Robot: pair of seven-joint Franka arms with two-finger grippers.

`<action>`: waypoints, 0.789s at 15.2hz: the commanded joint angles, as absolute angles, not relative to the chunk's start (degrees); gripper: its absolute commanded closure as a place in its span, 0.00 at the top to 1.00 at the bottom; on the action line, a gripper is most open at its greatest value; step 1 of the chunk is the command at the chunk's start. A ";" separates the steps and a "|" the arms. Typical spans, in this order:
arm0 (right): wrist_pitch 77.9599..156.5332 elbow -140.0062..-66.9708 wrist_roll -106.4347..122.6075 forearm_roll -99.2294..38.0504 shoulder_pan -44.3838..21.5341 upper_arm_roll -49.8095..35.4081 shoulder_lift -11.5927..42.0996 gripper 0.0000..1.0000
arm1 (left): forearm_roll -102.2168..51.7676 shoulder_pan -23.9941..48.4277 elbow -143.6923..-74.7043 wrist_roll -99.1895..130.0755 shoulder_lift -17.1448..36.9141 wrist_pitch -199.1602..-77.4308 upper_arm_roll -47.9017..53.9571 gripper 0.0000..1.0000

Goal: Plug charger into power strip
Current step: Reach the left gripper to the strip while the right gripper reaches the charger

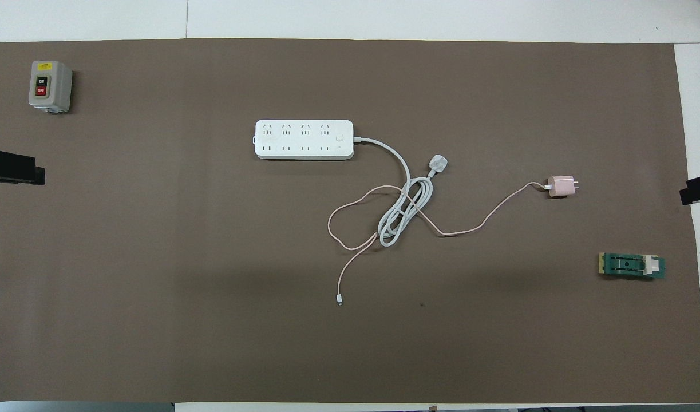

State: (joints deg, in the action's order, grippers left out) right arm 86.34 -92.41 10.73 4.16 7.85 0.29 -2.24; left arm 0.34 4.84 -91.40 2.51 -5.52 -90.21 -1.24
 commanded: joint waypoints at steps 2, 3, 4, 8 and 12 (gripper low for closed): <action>85.43 -92.20 10.28 3.52 8.00 0.18 -2.46 1.00 | 0.70 4.92 -92.37 3.16 -6.77 -87.38 -0.88 1.00; 85.43 -92.20 10.28 3.52 8.00 0.18 -2.46 1.00 | 0.62 4.92 -92.37 3.08 -6.94 -85.10 -0.88 1.00; 85.43 -92.20 10.28 3.52 8.00 0.18 -2.46 1.00 | -0.34 4.92 -92.37 3.08 -6.94 -83.60 -0.88 1.00; 85.43 -92.63 10.28 3.69 8.35 0.35 -2.55 1.00 | -1.58 5.18 -93.42 3.08 -5.98 -82.97 -0.88 1.00; 85.25 -92.90 10.19 3.69 8.53 0.35 -2.90 1.00 | -1.50 5.36 -94.22 2.29 -6.24 -83.49 -0.97 1.00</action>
State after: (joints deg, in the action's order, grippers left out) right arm 86.08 -92.44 10.73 4.16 7.99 0.65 -2.24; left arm -1.06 4.99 -93.42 2.48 -5.49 -83.58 -0.71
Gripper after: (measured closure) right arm 0.000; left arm 0.000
